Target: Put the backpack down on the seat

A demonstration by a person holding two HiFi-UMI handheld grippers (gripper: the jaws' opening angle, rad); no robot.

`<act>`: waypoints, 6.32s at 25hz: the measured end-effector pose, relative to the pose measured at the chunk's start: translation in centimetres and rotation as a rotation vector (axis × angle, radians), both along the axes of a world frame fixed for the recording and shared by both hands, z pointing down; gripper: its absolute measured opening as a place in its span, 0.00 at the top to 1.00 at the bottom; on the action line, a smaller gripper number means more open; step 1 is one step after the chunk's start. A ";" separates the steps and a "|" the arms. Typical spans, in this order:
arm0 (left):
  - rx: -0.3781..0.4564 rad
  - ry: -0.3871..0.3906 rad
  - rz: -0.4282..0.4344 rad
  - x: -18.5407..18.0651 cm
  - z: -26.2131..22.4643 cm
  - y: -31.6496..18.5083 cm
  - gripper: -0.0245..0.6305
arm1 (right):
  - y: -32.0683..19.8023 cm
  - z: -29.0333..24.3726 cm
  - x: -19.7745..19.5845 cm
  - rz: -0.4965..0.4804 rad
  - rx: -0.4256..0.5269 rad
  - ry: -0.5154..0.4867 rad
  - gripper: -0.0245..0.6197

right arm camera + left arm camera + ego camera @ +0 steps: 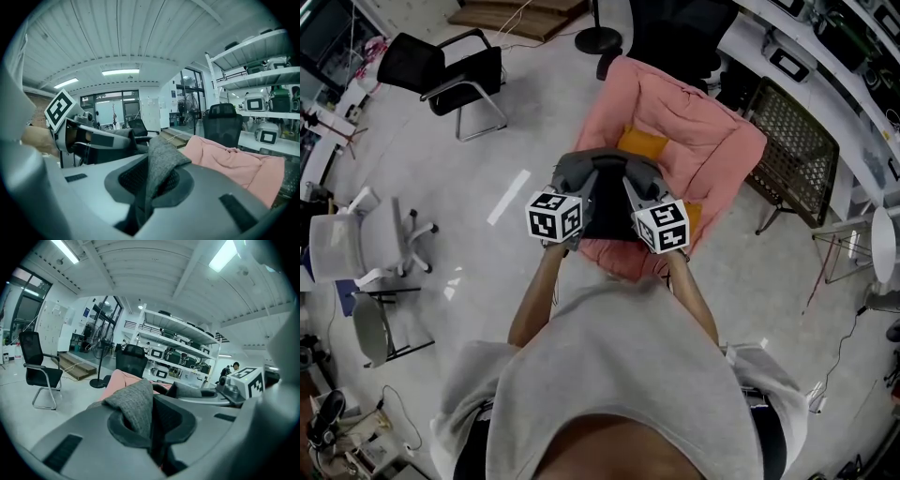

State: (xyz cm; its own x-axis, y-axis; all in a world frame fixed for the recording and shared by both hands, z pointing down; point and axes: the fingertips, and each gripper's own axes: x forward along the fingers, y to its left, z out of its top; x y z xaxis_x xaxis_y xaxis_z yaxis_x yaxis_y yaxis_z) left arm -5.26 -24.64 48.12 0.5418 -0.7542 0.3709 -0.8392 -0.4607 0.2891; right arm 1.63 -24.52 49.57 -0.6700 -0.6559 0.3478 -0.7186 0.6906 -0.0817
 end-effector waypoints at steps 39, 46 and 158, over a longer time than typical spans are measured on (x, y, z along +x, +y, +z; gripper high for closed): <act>-0.172 0.017 0.069 -3.0 8.6 -1.5 0.92 | -1.2 8.9 -3.1 0.043 -0.190 0.043 0.92; -0.191 0.013 0.074 -2.8 10.6 -3.1 0.92 | -3.1 10.7 -3.1 0.045 -0.207 0.043 0.92; -0.224 -0.109 0.044 -3.1 18.1 -11.9 0.51 | -13.2 17.6 1.2 0.135 -0.233 0.057 0.60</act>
State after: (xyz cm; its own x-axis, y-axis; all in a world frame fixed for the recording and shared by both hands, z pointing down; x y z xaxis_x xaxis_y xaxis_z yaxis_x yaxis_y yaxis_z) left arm -8.40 -36.55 66.24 0.5200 -0.6232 0.5841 -0.8515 -0.4323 0.2968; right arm 2.79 -37.77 67.18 -0.5566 -0.6360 0.5346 -0.8111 0.5553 -0.1839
